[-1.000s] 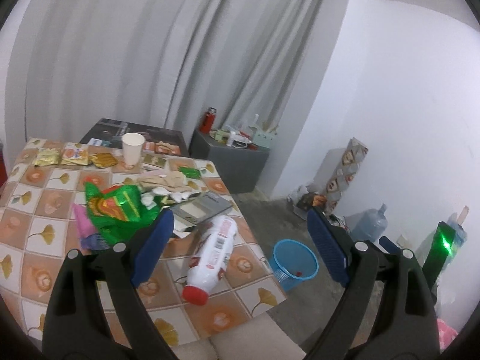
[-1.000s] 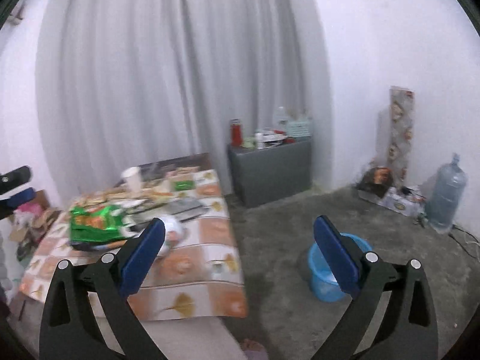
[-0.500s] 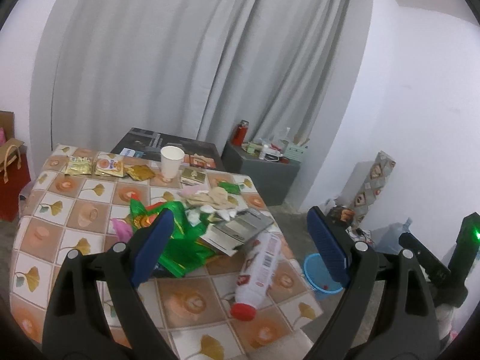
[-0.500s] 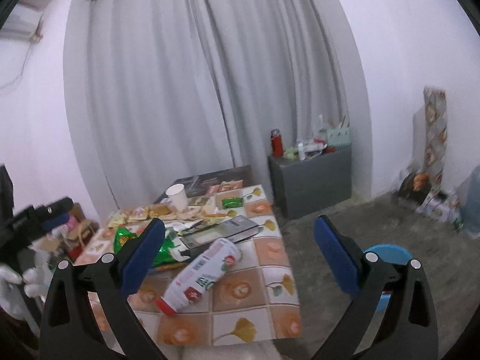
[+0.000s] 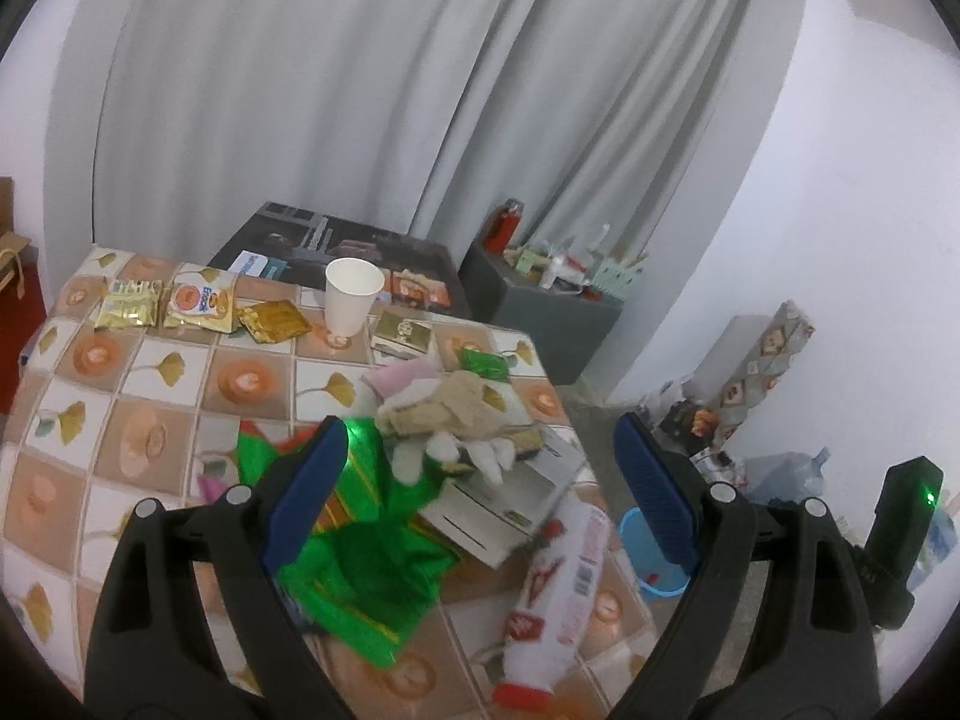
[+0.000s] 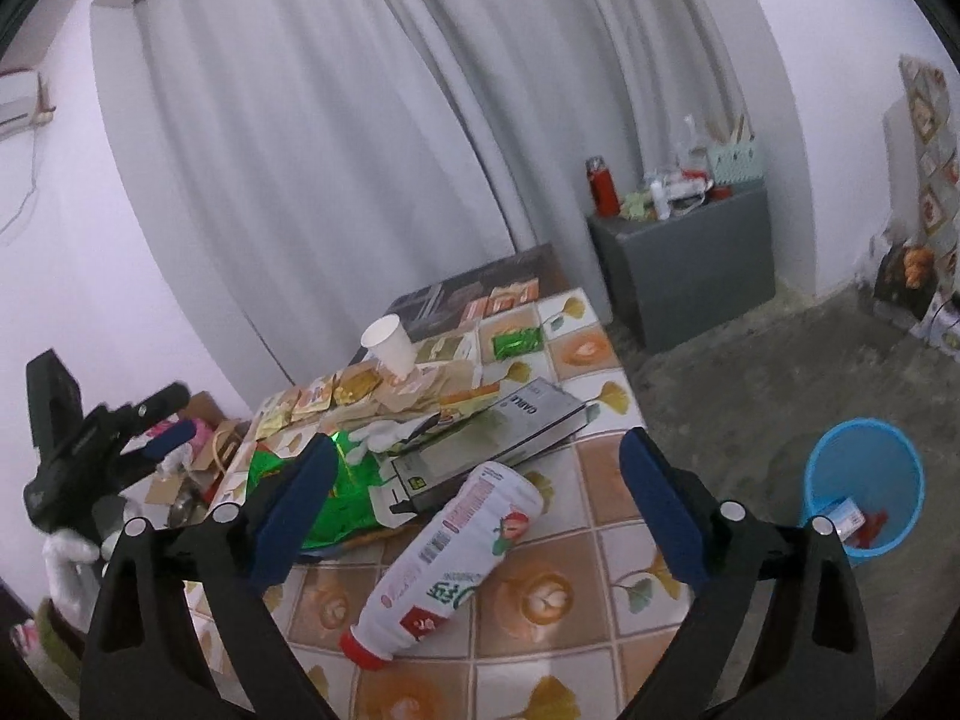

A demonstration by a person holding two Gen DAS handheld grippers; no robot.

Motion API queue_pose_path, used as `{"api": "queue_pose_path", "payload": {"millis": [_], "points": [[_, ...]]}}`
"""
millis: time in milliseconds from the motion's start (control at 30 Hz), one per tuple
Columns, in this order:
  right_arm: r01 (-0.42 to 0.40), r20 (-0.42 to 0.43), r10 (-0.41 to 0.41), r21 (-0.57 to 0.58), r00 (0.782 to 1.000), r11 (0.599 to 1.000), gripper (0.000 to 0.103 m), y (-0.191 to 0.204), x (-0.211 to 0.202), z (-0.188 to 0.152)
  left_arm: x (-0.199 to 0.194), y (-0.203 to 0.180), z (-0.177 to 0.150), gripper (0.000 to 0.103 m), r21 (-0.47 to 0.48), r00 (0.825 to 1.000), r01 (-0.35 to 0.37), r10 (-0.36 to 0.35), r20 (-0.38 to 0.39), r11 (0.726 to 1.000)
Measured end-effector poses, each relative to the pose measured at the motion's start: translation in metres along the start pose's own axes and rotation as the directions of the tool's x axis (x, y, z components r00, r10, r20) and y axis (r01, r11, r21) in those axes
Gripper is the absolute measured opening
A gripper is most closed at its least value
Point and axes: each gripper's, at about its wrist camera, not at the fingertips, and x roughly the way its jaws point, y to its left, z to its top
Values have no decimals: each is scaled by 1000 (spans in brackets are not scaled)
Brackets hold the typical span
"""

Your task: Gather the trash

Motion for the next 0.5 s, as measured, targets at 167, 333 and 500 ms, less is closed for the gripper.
{"api": "queue_pose_path", "payload": {"millis": [167,333,500], "points": [[-29,-62,30,27,998,999,80,-3,32,4,43,-7,13,83,112,995,-61,69,-69,992],[-54,-123,61,66,990,996,71,-10,62,14,92,-21,9,75,278,976,-141,180,-121,950],[-93,-177,117,136,977,986,64,-16,96,29,136,-24,1,69,379,949,-192,269,-162,905]]}}
